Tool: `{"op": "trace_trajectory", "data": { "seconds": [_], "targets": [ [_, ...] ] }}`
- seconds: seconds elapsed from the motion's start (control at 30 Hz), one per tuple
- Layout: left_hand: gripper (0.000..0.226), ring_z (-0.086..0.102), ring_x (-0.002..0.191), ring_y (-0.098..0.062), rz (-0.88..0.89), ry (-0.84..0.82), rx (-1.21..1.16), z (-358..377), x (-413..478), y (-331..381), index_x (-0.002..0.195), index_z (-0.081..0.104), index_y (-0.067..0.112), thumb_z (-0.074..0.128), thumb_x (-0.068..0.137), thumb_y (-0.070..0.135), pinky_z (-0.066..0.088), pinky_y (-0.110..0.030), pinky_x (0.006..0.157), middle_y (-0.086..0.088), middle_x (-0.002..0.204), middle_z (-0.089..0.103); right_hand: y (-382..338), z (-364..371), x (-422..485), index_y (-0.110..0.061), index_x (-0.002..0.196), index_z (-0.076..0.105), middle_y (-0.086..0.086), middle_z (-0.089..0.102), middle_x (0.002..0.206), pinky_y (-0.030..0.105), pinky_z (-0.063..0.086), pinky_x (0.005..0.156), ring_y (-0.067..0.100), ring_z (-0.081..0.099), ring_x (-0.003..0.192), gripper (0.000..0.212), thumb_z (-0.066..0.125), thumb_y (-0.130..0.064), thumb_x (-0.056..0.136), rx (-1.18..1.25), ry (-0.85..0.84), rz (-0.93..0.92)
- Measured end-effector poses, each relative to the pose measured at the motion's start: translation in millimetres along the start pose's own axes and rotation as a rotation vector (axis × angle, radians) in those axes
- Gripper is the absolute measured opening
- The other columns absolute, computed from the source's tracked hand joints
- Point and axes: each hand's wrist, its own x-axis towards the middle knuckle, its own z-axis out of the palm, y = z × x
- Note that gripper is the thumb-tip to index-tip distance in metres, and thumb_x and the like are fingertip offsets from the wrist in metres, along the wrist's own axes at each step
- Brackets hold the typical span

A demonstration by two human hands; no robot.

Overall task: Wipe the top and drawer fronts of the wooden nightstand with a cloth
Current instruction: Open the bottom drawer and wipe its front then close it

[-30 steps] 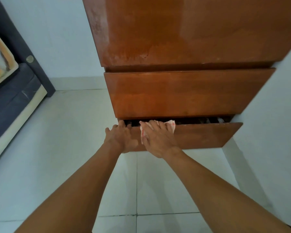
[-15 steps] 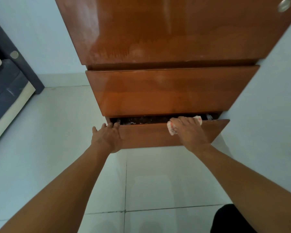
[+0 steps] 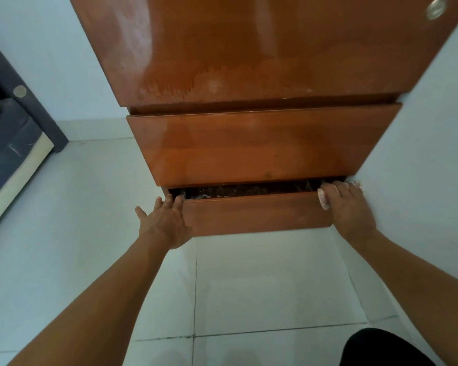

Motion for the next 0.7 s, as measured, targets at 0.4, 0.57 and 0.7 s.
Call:
{"op": "trace_trajectory", "data": {
  "seconds": [0.4,0.57,0.7],
  "targets": [
    [0.088,0.000,0.156,-0.033,0.033,0.002,-0.061,3.9,-5.2,-4.9,0.161,0.001,0.025,0.047,0.090,0.047,0.004,-0.066,0.120,-0.003,0.170,0.004,-81.3,-45.4,24.0,-0.018,0.129,0.067,0.008,0.064,0.132,0.042,0.048,0.104,0.035,0.061,0.112,0.058,0.055,0.012,0.081,0.396,0.056,-0.008],
    [0.089,0.004,0.156,-0.033,0.108,0.022,-0.122,4.6,-1.8,-18.2,0.162,0.001,0.022,0.046,0.088,0.040,0.010,-0.052,0.125,-0.006,0.170,0.004,-242.3,-49.5,55.2,-0.022,0.139,0.057,0.001,0.054,0.141,0.041,0.043,0.106,0.027,0.047,0.122,0.069,0.051,0.016,0.082,0.600,-0.241,-0.236],
    [0.080,0.007,0.155,-0.036,0.196,0.057,-0.163,5.4,-5.3,-23.9,0.162,0.004,0.018,0.041,0.095,0.043,0.018,-0.050,0.124,-0.009,0.170,0.006,-307.2,-34.6,62.9,-0.030,0.135,0.054,-0.005,0.058,0.132,0.049,0.043,0.097,0.026,0.052,0.120,0.040,0.052,-0.016,0.098,0.415,-0.340,-0.265]
  ]
}}
